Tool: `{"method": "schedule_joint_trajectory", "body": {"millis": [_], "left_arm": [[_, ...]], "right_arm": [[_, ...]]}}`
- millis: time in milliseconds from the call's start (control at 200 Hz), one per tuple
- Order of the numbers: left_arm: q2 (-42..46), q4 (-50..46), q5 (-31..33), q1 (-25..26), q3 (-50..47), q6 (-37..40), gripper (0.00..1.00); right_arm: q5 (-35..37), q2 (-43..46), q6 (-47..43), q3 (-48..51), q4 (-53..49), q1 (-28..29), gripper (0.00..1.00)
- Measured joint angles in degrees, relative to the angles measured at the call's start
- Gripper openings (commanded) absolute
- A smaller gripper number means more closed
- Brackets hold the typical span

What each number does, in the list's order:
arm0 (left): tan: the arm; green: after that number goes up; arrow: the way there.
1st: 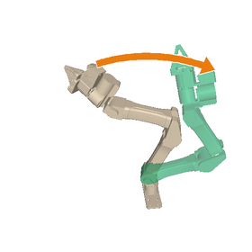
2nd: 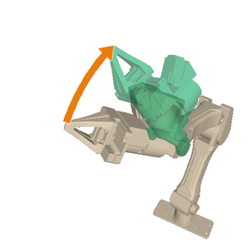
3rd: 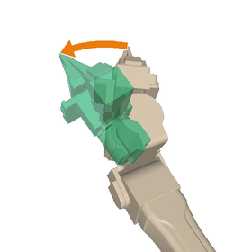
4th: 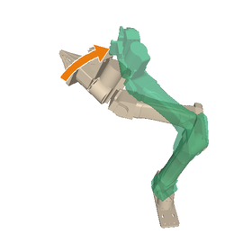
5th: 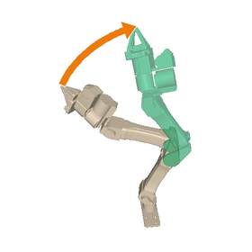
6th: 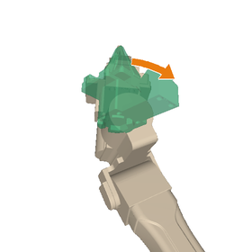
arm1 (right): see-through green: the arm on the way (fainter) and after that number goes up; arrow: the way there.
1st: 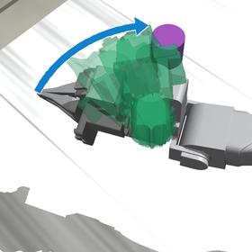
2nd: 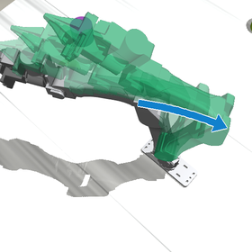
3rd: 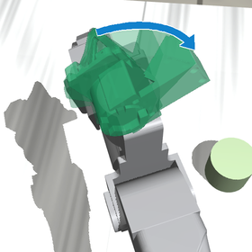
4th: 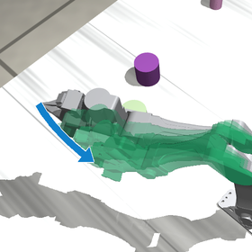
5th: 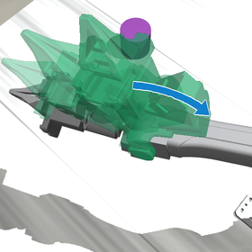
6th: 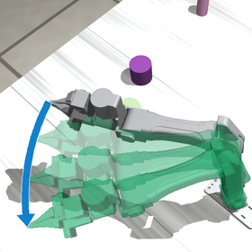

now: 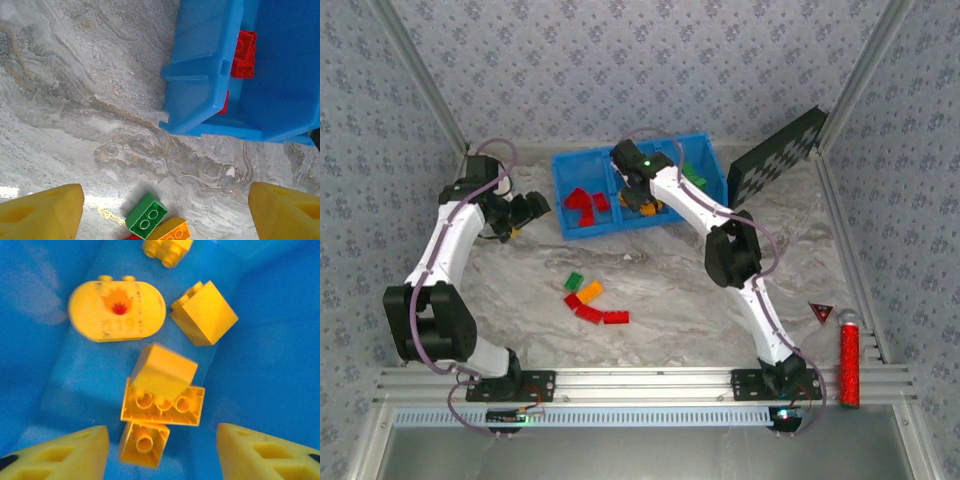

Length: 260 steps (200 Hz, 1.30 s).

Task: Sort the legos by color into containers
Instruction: Place the lego in the container, then pick up the lego from the center of the table.

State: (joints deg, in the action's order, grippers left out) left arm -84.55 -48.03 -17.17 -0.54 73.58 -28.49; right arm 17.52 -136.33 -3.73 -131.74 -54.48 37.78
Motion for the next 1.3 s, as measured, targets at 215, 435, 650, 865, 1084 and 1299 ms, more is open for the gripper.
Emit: {"method": "schedule_joint_trajectory", "body": {"millis": [215,435,650,865,1084,1299], "left_arm": [[1.05,-0.13,0.15,0.00,-0.02,1.64,0.86],[11.04,-1.27,4.55,0.00,-0.04,6.58,0.90],[20.61,-2.19,8.02,0.00,-2.80,10.34,0.99],[22.93,-3.76,9.84,0.00,-5.64,12.44,0.99],[23.61,-4.11,11.10,0.66,-6.56,13.27,0.99],[23.82,-4.13,13.84,3.30,-7.54,14.40,0.99]], "right_arm": [[-6.75,19.28,-13.75,21.18,9.14,3.28,0.66],[-27.15,32.94,-37.55,41.48,16.98,6.25,0.73],[-32.83,27.26,-50.10,40.72,15.30,11.02,0.72],[-34.27,20.68,-53.62,39.10,14.80,15.37,0.72],[-34.25,15.67,-54.90,35.32,14.45,17.68,0.72],[-31.87,12.85,-55.87,35.08,15.43,19.26,0.68]]}}
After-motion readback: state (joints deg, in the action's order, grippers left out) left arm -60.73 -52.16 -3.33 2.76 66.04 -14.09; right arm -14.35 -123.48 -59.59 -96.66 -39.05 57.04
